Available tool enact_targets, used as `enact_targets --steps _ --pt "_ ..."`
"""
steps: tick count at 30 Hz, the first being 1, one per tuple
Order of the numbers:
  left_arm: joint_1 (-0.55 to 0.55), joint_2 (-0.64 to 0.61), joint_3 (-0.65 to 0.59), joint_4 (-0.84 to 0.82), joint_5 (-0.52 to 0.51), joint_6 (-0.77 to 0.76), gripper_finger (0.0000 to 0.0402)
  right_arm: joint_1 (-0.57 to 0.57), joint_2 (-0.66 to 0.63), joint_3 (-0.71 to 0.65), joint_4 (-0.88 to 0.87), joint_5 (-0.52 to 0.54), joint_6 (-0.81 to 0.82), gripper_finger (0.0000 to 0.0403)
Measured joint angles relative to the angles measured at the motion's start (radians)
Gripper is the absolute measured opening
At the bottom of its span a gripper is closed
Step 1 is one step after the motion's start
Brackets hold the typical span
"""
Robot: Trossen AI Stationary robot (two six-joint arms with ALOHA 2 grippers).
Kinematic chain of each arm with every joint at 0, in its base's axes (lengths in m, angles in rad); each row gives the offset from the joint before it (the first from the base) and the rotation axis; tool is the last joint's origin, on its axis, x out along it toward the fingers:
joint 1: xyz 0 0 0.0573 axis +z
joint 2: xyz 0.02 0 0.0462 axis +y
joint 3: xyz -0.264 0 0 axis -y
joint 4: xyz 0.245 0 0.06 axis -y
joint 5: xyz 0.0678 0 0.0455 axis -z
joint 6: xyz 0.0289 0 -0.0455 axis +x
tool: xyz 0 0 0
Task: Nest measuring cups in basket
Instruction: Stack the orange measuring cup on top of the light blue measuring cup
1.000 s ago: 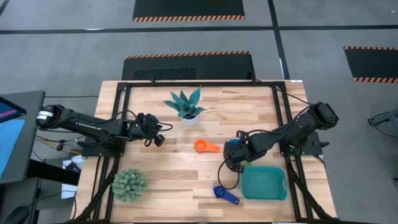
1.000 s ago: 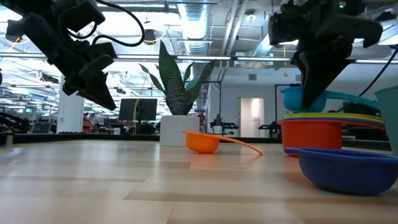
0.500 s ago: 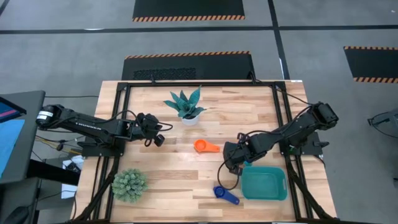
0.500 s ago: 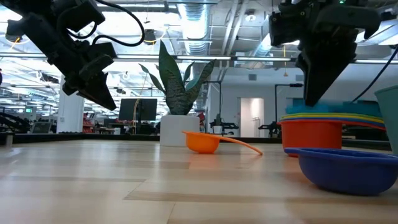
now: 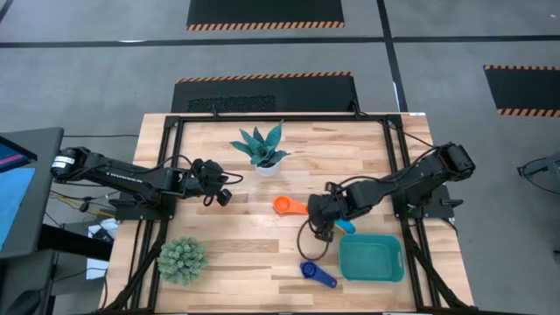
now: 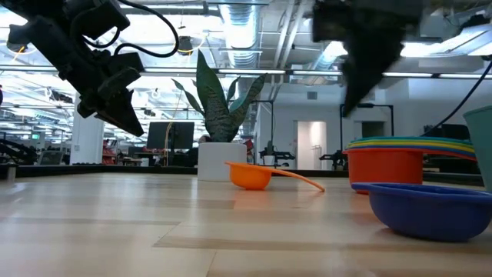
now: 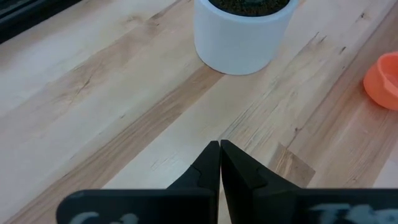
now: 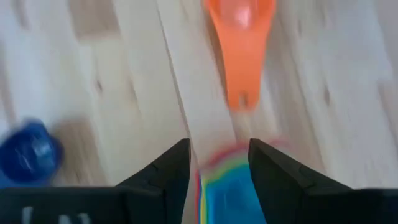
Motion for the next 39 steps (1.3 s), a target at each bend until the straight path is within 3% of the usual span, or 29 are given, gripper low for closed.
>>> enact_targets --steps 7,12,25,32,39 --pt "0.000 0.000 0.000 0.000 -0.006 0.017 0.0000 -0.055 0.028 0.008 0.416 -0.053 -0.310 0.0180" --pt "0.000 0.000 0.000 0.000 -0.006 0.028 0.0000 -0.075 0.132 0.018 0.589 -0.073 -0.512 0.0172" --pt "0.000 0.000 0.000 0.004 0.000 0.023 0.0000 -0.159 0.426 0.264 0.279 -0.066 -0.536 0.0158" --pt "0.000 0.003 0.000 0.004 0.002 0.022 0.0000 -0.159 0.480 0.307 0.159 -0.063 -0.488 0.0156" --pt "-0.003 0.050 -0.001 0.000 0.013 0.009 0.0000 -0.153 0.515 0.319 0.154 -0.065 -0.467 0.0153"
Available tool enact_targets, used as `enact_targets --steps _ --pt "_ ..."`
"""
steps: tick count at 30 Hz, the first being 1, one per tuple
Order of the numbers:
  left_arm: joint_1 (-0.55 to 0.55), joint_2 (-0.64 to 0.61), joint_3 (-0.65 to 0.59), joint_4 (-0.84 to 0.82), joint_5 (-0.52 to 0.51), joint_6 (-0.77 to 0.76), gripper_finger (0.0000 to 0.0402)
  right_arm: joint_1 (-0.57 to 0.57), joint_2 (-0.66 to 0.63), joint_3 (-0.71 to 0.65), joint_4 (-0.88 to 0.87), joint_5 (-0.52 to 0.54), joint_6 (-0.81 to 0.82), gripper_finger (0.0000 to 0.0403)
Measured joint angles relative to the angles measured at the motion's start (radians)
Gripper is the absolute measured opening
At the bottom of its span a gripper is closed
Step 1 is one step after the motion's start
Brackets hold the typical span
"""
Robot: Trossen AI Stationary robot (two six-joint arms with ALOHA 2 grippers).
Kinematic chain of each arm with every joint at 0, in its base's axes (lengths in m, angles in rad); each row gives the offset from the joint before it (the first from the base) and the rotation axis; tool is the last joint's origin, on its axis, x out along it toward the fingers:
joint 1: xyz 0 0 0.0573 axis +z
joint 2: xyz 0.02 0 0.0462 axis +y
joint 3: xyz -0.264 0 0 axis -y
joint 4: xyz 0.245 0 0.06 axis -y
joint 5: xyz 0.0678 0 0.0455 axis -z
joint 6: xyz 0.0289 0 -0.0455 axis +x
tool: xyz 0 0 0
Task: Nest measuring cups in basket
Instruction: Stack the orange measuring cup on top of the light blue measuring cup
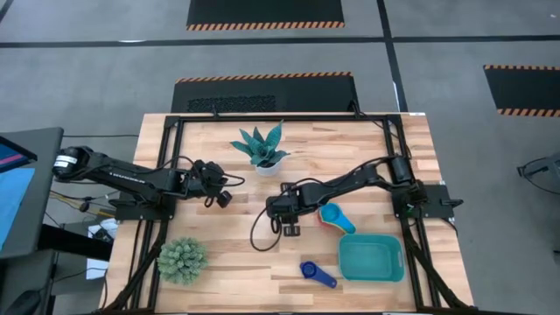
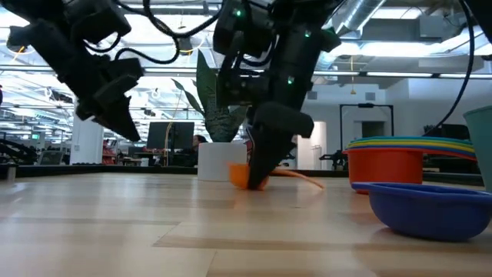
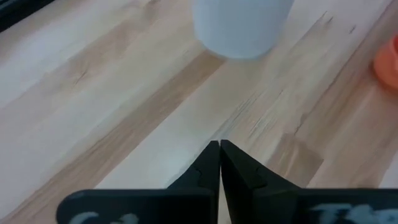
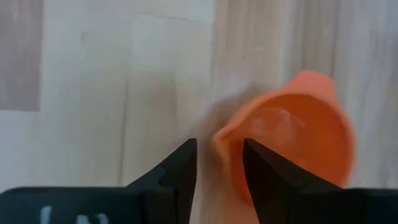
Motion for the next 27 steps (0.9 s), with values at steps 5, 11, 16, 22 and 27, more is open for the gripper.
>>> enact_targets --steps 5,11,16,22,27 --pt "0.000 0.079 0.001 0.043 0.014 -0.007 0.0000 0.009 0.001 -0.001 -0.008 -0.002 0.036 0.0133" --pt "0.000 0.158 0.001 0.060 0.016 -0.013 0.0000 0.031 -0.012 -0.001 -0.023 0.004 0.051 0.0049" --pt "-0.018 0.163 0.025 0.117 0.015 0.073 0.0000 0.054 -0.011 0.040 -0.053 0.002 0.066 0.0018" --pt "-0.071 0.162 0.100 0.179 0.014 0.207 0.0000 0.085 -0.010 0.126 -0.110 0.062 0.066 0.0011" --pt "-0.134 0.162 0.129 0.221 0.013 0.392 0.0000 0.123 -0.012 0.215 -0.268 0.136 0.063 0.0011"
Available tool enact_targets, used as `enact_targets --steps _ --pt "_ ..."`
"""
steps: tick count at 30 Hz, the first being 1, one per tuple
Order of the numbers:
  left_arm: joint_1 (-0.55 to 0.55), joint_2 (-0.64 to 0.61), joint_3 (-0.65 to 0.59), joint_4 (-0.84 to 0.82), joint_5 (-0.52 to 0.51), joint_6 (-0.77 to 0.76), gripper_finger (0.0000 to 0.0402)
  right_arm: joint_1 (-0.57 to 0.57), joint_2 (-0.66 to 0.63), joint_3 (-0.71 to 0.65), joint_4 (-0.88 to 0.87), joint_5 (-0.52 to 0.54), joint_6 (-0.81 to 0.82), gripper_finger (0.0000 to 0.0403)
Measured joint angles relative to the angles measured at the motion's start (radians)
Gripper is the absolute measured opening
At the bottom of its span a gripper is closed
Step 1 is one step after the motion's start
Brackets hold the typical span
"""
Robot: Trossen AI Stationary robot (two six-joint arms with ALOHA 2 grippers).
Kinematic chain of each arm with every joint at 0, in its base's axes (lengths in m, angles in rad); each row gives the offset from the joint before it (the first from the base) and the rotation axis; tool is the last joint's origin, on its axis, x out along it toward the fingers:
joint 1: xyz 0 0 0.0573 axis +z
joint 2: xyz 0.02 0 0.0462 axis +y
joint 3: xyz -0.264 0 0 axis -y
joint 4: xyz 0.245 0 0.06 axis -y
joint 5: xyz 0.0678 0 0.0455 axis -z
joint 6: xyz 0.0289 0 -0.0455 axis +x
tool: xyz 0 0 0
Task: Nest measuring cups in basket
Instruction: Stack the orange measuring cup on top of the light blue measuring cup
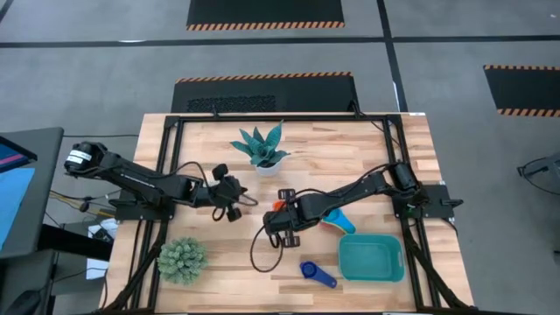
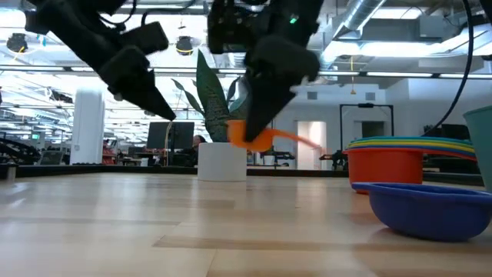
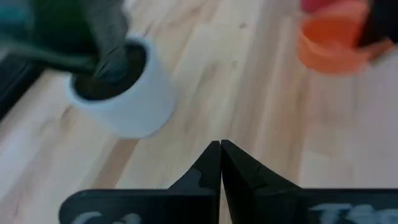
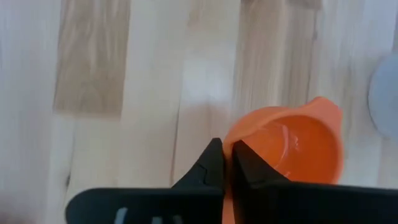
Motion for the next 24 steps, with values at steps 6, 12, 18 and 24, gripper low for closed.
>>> enact_targets --steps 6,12,18,24 --pt "-0.054 0.000 0.002 0.031 0.000 0.052 0.0000 0.059 -0.025 0.066 -0.311 0.103 0.096 0.0011" --pt "-0.065 0.000 0.002 0.110 0.000 0.073 0.0000 0.116 -0.101 0.051 -0.622 0.181 0.296 0.0011" --pt "-0.065 0.000 0.002 0.281 0.000 0.152 0.0000 0.162 -0.223 -0.071 -0.575 0.178 0.337 0.0011" --pt "-0.065 0.001 0.002 0.333 0.010 0.161 0.0000 0.154 -0.396 -0.327 -0.446 0.138 0.413 0.0011"
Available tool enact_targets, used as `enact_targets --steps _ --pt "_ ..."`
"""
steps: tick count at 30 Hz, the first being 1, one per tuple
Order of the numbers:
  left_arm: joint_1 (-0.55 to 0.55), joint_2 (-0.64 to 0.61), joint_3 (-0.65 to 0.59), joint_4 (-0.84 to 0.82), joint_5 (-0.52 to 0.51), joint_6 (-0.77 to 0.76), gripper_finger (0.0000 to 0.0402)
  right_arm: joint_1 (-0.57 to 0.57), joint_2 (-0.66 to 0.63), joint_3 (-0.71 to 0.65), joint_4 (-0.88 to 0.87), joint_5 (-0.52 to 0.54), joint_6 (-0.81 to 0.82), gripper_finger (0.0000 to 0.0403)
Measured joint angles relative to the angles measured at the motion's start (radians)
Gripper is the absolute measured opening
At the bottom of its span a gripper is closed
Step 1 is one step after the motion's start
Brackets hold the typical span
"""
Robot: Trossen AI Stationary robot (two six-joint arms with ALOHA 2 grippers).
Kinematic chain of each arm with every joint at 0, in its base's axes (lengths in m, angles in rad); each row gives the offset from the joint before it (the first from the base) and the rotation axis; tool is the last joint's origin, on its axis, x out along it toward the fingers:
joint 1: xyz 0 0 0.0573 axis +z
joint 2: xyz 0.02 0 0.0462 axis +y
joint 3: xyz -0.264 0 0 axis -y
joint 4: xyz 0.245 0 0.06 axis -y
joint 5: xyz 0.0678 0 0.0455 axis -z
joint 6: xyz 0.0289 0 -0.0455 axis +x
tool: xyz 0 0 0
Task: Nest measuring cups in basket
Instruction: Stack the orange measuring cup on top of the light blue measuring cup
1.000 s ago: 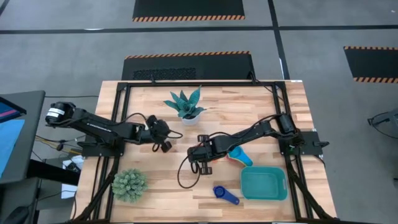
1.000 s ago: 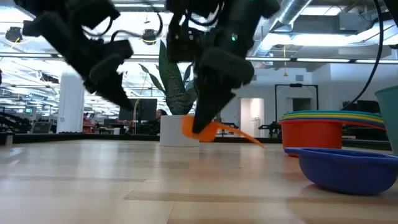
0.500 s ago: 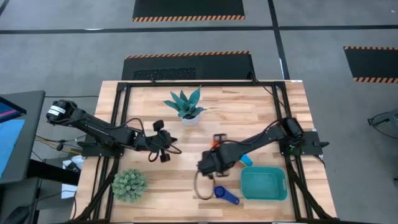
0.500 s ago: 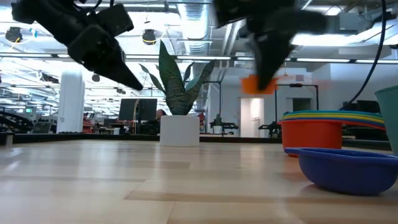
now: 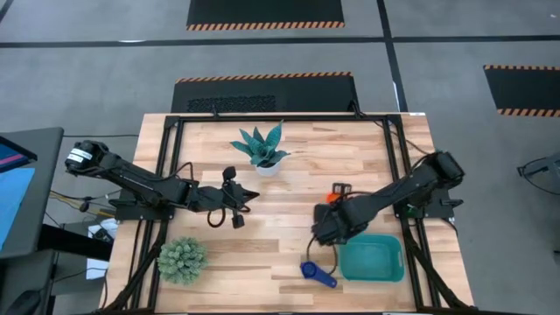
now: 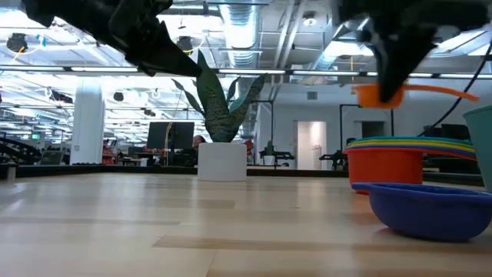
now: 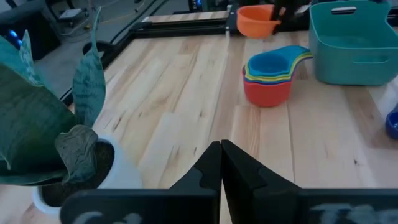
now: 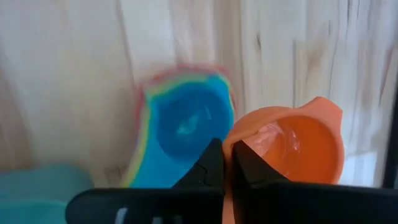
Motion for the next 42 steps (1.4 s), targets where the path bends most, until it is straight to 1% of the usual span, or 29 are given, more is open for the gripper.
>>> enact_targets --steps 3,5,8,10,13,16,18,21,25,31,35,42 --pt "0.001 0.000 0.000 0.004 0.004 0.014 0.0000 -0.026 -0.092 -0.102 0.103 -0.063 0.010 0.0011" --pt "0.004 0.000 0.000 0.023 0.042 0.045 0.0000 -0.038 -0.141 -0.150 0.197 -0.096 0.000 0.0011" --pt "0.006 0.004 0.000 0.088 0.164 0.112 0.0000 -0.048 -0.179 -0.196 0.259 -0.119 -0.003 0.0012" --pt "0.006 0.034 0.000 0.154 0.241 0.142 0.0000 -0.049 -0.184 -0.213 0.287 -0.119 -0.009 0.0012" --pt "0.005 0.114 0.000 0.246 0.287 0.101 0.0000 -0.049 -0.159 -0.216 0.296 -0.119 -0.027 0.0011" --pt "-0.014 0.226 -0.002 0.323 0.268 0.040 0.0000 -0.049 -0.127 -0.216 0.320 -0.135 -0.050 0.0013" --pt "-0.030 0.289 0.000 0.404 0.254 0.064 0.0000 -0.049 -0.103 -0.216 0.346 -0.166 -0.062 0.0015" --pt "-0.041 0.359 0.011 0.453 0.247 0.087 0.0000 -0.049 -0.067 -0.216 0.365 -0.189 -0.064 0.0015" --pt "-0.042 0.374 0.048 0.436 0.246 0.090 0.0000 -0.049 -0.052 -0.215 0.366 -0.193 -0.056 0.0025" --pt "-0.042 0.366 0.054 0.416 0.250 0.101 0.0000 -0.049 -0.051 -0.213 0.379 -0.196 -0.048 0.0063" --pt "-0.042 0.366 0.053 0.387 0.246 0.101 0.0000 -0.049 -0.051 -0.213 0.377 -0.198 -0.048 0.0083" --pt "-0.042 0.366 0.053 0.387 0.245 0.111 0.0000 -0.050 -0.063 -0.209 0.372 -0.203 -0.048 0.0117"
